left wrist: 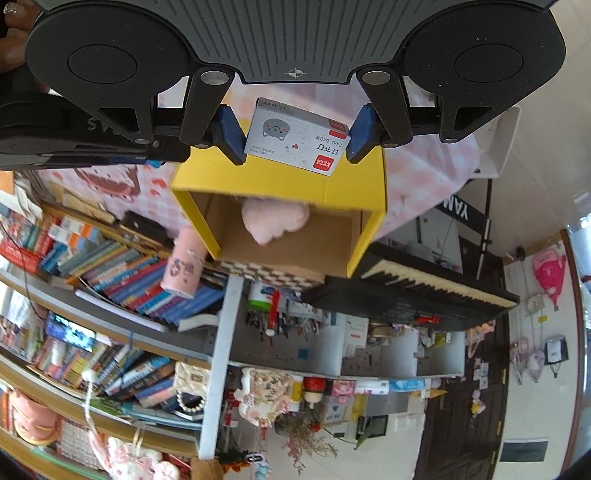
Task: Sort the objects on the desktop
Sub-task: 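Carry the staple box and blue bag in both grippers toward the yellow box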
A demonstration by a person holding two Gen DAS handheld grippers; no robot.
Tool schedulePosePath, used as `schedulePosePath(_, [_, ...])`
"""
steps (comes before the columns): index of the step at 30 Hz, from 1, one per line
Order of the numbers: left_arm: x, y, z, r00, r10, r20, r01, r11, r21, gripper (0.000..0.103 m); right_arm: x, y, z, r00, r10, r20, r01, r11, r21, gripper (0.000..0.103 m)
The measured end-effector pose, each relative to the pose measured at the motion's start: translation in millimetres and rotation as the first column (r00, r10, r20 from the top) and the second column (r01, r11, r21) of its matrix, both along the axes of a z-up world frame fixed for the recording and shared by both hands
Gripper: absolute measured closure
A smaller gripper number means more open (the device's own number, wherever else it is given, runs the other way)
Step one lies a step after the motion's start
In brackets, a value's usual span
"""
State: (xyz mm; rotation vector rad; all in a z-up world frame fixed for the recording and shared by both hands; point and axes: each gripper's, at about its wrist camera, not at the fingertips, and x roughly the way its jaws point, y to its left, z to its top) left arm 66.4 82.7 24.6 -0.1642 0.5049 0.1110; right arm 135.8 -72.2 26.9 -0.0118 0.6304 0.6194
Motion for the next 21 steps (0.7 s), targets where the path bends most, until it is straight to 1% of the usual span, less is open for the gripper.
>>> schedulePosePath(7, [45.1,5.0,19.4,0.999,0.019,0.049,-0.02,0.999,0.036,0.044,50.4,5.4,23.2,0.997,0.011,0.077,-0.016,0.998,0.055,0.084])
schedulePosePath(10, [63.4,5.1,26.4,0.998,0.019,0.067,-0.022,0.999,0.049,0.044,68.6,9.4,28.8,0.994,0.016,0.108,-0.023,0.998,0.058,0.084])
schedulePosePath(15, [93.9,7.1,29.0,0.997,0.032,0.073,-0.035,0.998,0.047,0.044,97.0,17.4,28.8,0.991,0.036,0.131,-0.039,0.999,0.02,0.084])
schedulePosePath(21, [128.2,8.5,27.9,0.997,0.036,0.061,-0.038,0.998,0.042,0.044,124.4,28.9,12.0,0.987,0.072,0.142,-0.062,0.995,-0.073,0.084])
